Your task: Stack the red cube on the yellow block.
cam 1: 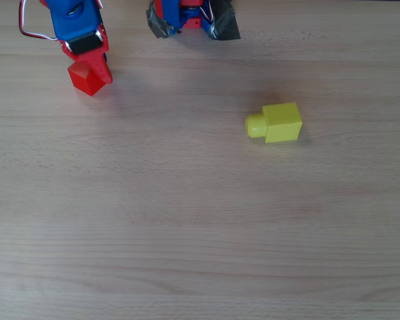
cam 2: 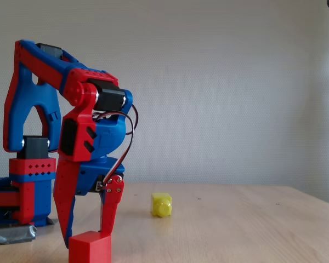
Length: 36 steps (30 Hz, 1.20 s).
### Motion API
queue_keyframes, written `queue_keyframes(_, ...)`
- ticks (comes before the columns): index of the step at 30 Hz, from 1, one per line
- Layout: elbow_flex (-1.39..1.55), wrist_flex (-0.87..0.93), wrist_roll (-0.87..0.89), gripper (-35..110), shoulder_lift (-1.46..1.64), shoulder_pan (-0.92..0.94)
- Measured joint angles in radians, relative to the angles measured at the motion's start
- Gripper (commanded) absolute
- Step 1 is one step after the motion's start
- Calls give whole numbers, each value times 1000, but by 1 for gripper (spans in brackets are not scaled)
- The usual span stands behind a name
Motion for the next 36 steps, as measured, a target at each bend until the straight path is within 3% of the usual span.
queue_keyframes(15, 6, -2, 74, 35, 38, -37)
queue_keyframes(26, 15, -156, 350, 37, 49, 51)
queue_keyframes(36, 55, -202, 491, 10, 54, 38)
